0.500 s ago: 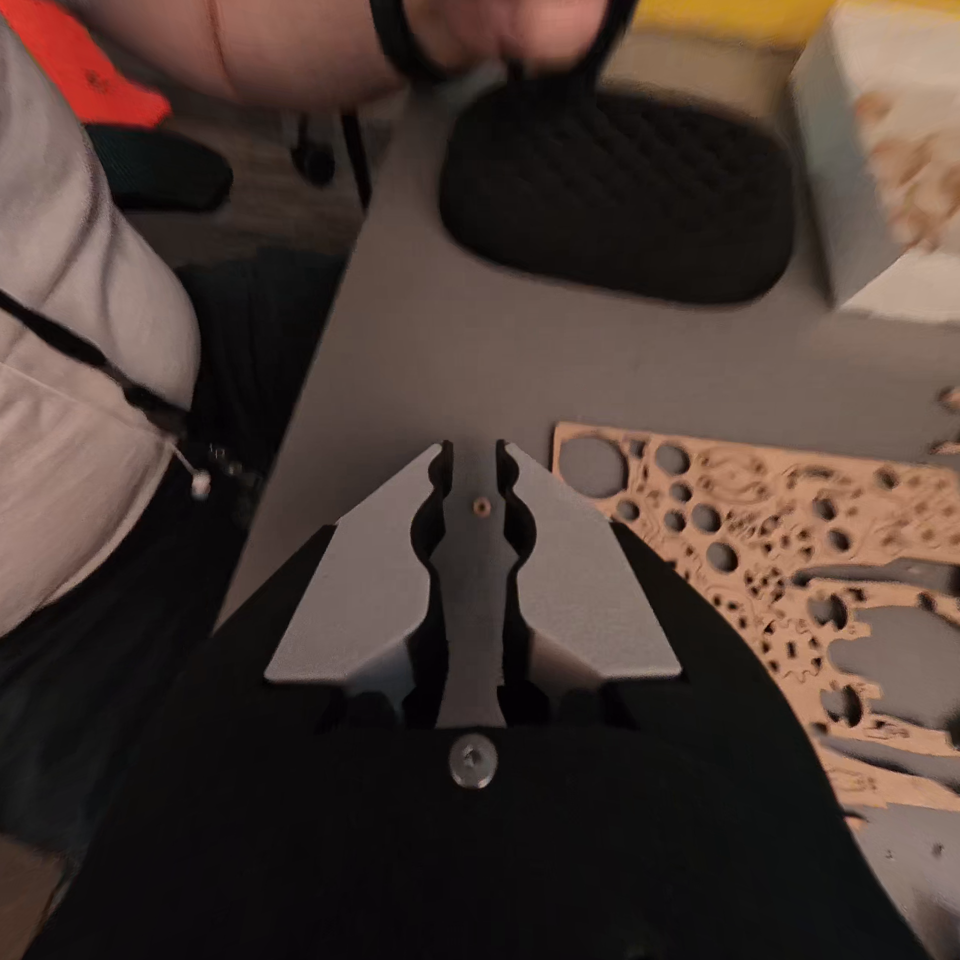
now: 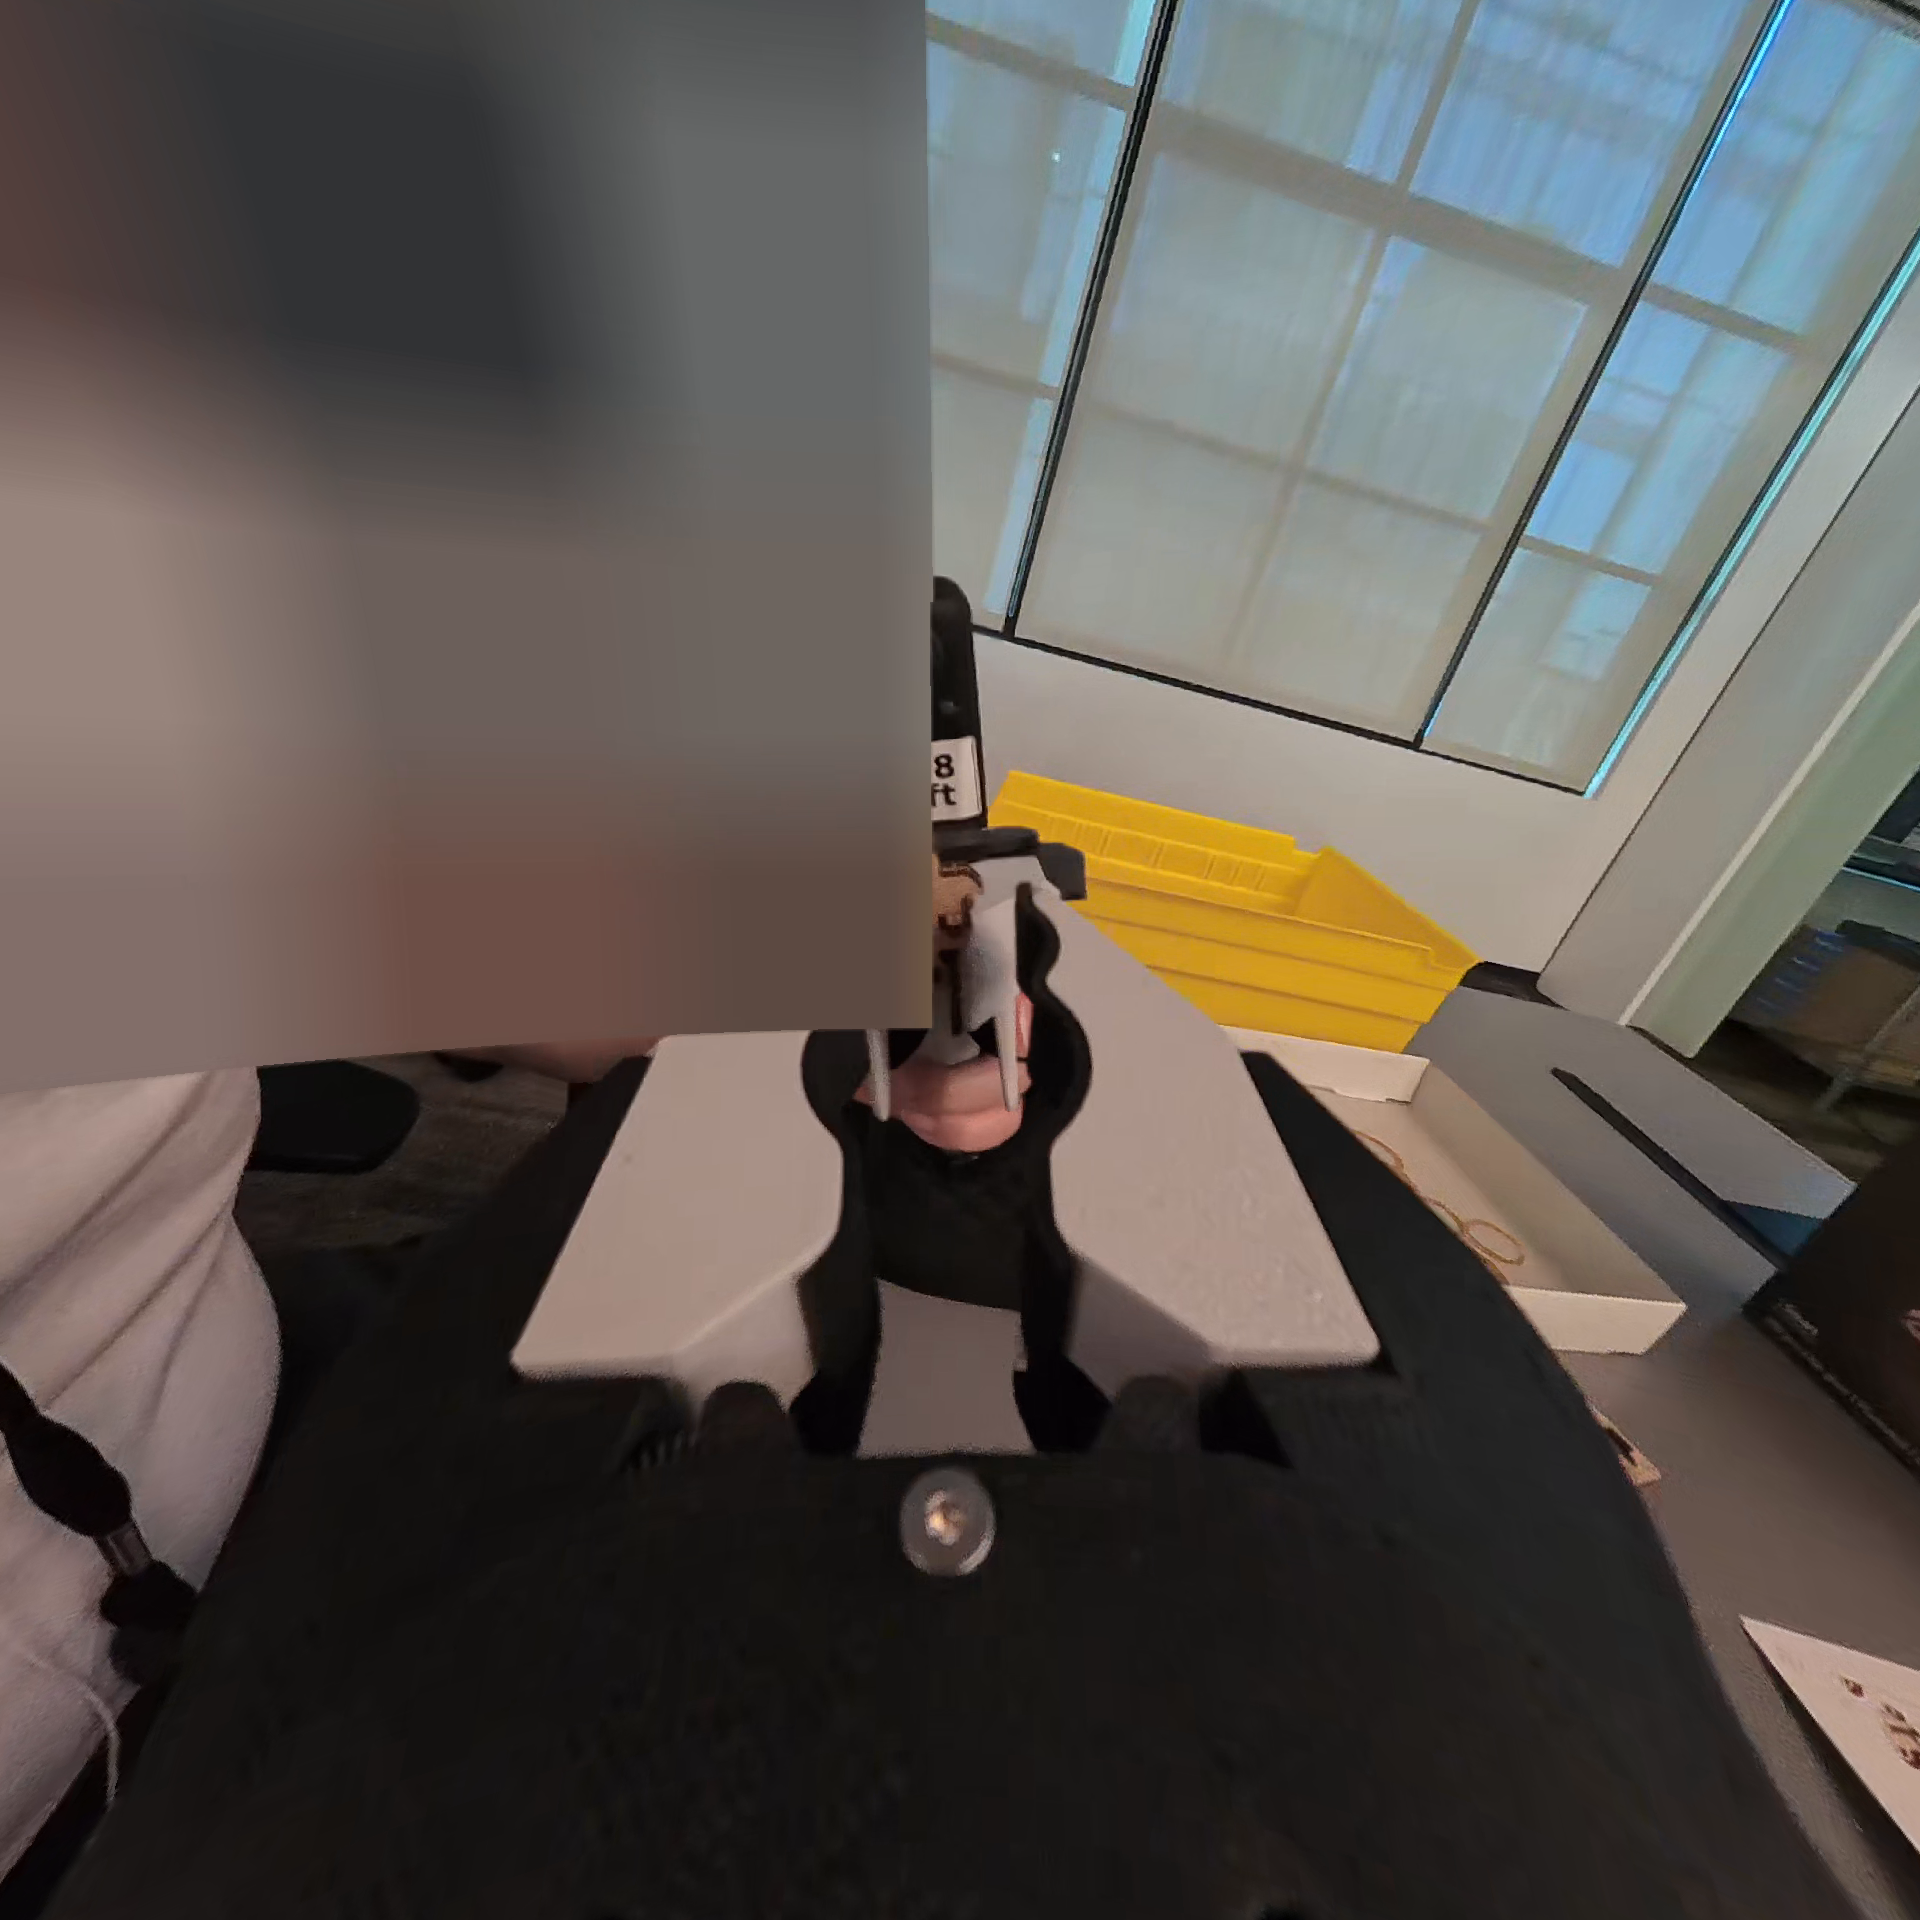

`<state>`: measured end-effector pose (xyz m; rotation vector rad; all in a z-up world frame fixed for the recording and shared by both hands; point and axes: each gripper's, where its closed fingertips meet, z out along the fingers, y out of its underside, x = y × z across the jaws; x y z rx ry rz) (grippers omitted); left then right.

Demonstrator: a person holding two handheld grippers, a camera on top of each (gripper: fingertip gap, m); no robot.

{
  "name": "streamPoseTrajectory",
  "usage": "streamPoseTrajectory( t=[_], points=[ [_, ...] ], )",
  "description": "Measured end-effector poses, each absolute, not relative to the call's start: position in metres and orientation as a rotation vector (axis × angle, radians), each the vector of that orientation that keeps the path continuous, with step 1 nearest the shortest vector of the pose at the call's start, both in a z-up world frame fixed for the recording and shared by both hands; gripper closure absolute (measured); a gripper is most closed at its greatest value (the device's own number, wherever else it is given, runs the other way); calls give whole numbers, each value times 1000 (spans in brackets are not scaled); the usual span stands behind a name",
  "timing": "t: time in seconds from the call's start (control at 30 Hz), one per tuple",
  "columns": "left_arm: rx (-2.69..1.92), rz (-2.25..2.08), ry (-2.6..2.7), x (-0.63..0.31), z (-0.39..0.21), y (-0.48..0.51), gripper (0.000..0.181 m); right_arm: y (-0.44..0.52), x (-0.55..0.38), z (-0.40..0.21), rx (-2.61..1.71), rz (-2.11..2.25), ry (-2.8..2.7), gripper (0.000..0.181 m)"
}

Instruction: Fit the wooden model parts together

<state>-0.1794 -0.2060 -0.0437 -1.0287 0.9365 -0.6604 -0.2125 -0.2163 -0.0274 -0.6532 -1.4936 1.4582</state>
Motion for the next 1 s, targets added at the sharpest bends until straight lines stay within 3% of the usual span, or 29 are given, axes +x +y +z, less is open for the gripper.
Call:
streamPoseTrajectory(
  t=[0.03,0.6,0.8,1.0],
  points=[
    [-1033,-652,942,-178,-44,-206,174,-216,-212,-28,-649,1460,-1490,157],
    [-1131,-615,920,-173,-60,-196,172,-213,-206,-47,-696,1420,-1524,167],
    [-1394,-399,873,-212,-92,-187,147,-198,-214,-83,-840,1097,-1698,167],
    [-1603,-216,992,-206,-128,-194,154,-196,-219,-148,-953,772,-2000,166]
  ],
)
